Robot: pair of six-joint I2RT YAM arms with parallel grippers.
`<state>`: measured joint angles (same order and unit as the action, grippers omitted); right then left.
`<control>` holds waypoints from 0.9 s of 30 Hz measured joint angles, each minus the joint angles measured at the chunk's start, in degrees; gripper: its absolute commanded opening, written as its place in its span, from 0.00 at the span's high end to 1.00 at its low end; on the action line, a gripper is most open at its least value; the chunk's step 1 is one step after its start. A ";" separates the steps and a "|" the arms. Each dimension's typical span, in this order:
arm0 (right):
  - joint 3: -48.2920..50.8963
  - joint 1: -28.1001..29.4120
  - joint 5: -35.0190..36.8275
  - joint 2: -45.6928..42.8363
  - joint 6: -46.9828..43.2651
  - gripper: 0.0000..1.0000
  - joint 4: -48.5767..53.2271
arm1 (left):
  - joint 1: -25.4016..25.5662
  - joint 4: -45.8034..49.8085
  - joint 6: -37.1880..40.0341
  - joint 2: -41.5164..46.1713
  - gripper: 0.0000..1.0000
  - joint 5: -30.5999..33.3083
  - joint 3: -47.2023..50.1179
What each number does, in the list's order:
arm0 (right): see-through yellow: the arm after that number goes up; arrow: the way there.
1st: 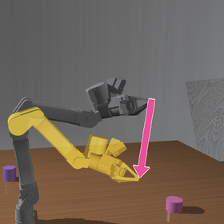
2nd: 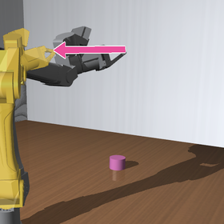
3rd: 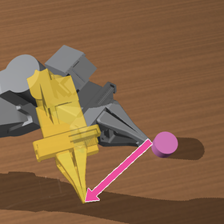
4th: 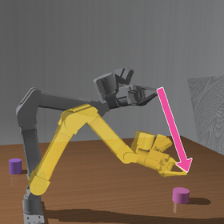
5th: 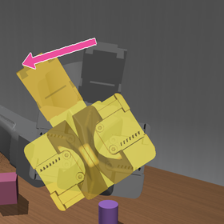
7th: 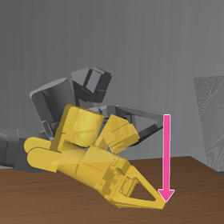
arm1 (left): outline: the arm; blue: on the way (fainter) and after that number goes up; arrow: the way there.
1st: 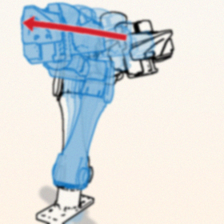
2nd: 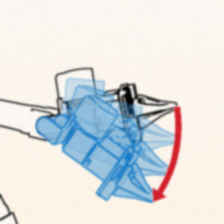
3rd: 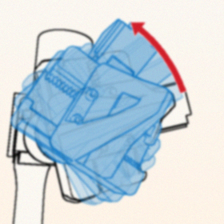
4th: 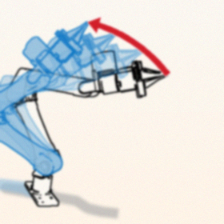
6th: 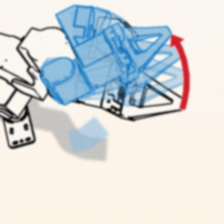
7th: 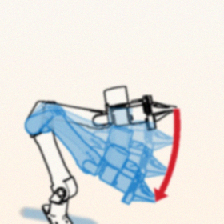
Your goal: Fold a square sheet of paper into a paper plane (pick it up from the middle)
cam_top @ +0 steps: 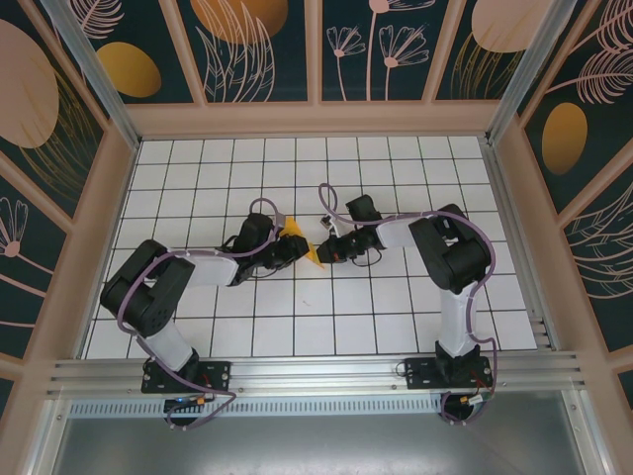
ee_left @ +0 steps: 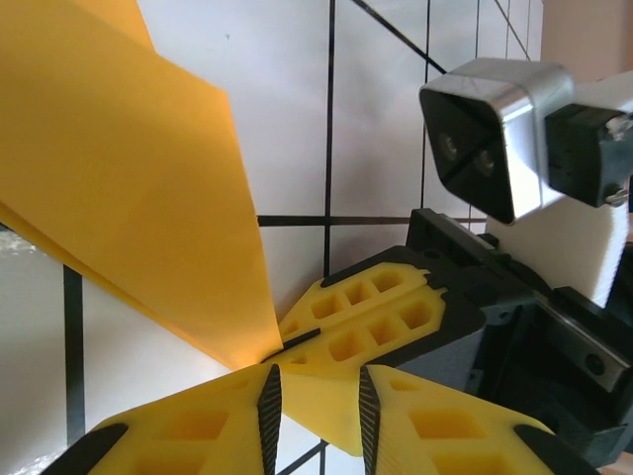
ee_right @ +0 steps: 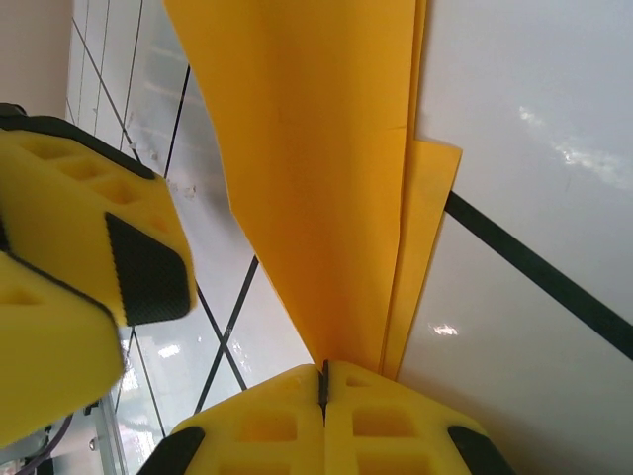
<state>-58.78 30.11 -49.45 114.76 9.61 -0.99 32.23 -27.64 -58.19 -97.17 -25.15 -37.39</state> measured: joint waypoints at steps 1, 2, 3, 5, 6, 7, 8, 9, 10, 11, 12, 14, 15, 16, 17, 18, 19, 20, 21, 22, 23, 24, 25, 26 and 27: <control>0.00 -0.02 -0.13 0.07 0.00 1.00 -0.07 | 0.04 -0.22 -0.11 -0.42 0.72 -0.17 -0.07; 0.00 -0.02 -0.17 0.07 0.02 1.00 -0.07 | 0.04 -0.48 -0.15 -0.96 0.71 -0.24 -0.24; 0.00 -0.02 -0.15 0.07 0.15 1.00 -0.07 | 0.04 -0.63 -0.17 -1.60 0.71 -0.39 -0.48; -0.02 -0.02 -0.17 0.09 0.20 1.00 -0.07 | 0.04 -0.92 -0.37 -2.62 0.71 -0.55 -0.85; -0.07 -0.02 -0.17 0.15 0.20 1.00 -0.07 | 0.04 -1.07 -0.44 -3.04 0.71 -0.66 -0.98; -0.11 -0.02 -0.24 0.17 0.22 1.00 -0.07 | 0.04 -1.33 -0.55 -3.45 0.71 -0.92 -1.11; -0.11 -0.04 -0.26 0.17 0.22 1.00 -0.07 | 0.04 -1.49 -0.59 -3.82 0.71 -1.09 -1.33; -0.11 -0.04 -0.26 0.17 0.22 1.00 -0.07 | 0.04 -1.73 -0.59 -4.17 0.71 -1.31 -1.57; -0.11 -0.07 -0.33 0.20 0.22 1.00 -0.07 | 0.04 -1.81 -0.59 -4.46 0.71 -1.44 -1.90; -0.13 -0.07 -0.37 0.24 0.22 1.00 -0.07 | 0.04 -1.90 -0.59 -4.61 0.71 -1.44 -2.10; -0.20 -0.07 -0.44 0.28 0.22 1.00 -0.04 | 0.04 -1.99 -0.59 -4.76 0.71 -1.44 -2.34; -0.37 -0.09 -0.57 0.44 0.22 1.00 0.11 | 0.04 -2.03 -0.59 -5.01 0.72 -1.42 -2.73; -0.39 -0.13 -0.70 0.50 0.22 1.00 0.15 | 0.04 -2.12 -0.59 -5.16 0.71 -1.40 -2.91; -0.42 -0.13 -0.83 0.52 0.22 1.00 0.15 | 0.04 -2.08 -0.59 -5.38 0.72 -1.31 -3.06; -0.44 -0.13 -0.85 0.55 0.22 1.00 0.17 | 0.04 -2.05 -0.57 -5.66 0.72 -1.18 -3.26; -0.44 -0.13 -0.85 0.55 0.22 1.00 0.17 | 0.04 -1.88 -0.57 -5.97 0.72 -0.96 -3.48; -0.44 -0.13 -0.85 0.55 0.20 1.00 0.17 | 0.04 -1.66 -0.57 -6.25 0.72 -0.70 -3.69; -0.44 -0.13 -0.85 0.55 0.22 1.00 0.17 | 0.04 -1.55 -0.57 -6.45 0.72 -0.44 -3.80; -0.44 -0.13 -0.85 0.55 0.20 1.00 0.20 | 0.04 -1.33 -0.55 -6.64 0.72 -0.17 -3.98; -0.44 -0.13 -0.85 0.55 0.20 1.00 0.20 | 0.04 -1.05 -0.55 -6.75 0.72 0.07 -4.09; -0.44 -0.13 -0.85 0.55 0.20 1.00 0.20 | 0.04 -0.79 -0.55 -6.84 0.72 0.24 -4.22; -0.44 -0.13 -0.83 0.55 0.22 1.00 0.20 | 0.04 -0.68 -0.55 -6.95 0.72 0.35 -4.28; -0.44 -0.13 -0.83 0.55 0.20 1.00 0.20 | 0.04 -0.63 -0.55 -7.04 0.71 0.50 -4.35; -0.44 -0.13 -0.83 0.55 0.20 1.00 0.22 | 0.04 -0.55 -0.55 -7.15 0.71 0.57 -4.44; -0.44 -0.13 -0.83 0.55 0.20 1.00 0.24 | 0.04 -0.44 -0.55 -7.26 0.71 0.68 -4.55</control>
<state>-59.22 29.98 -50.28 115.31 9.80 -0.75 32.27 -28.08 -58.74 -104.42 -24.47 -41.93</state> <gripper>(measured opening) 0.028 0.283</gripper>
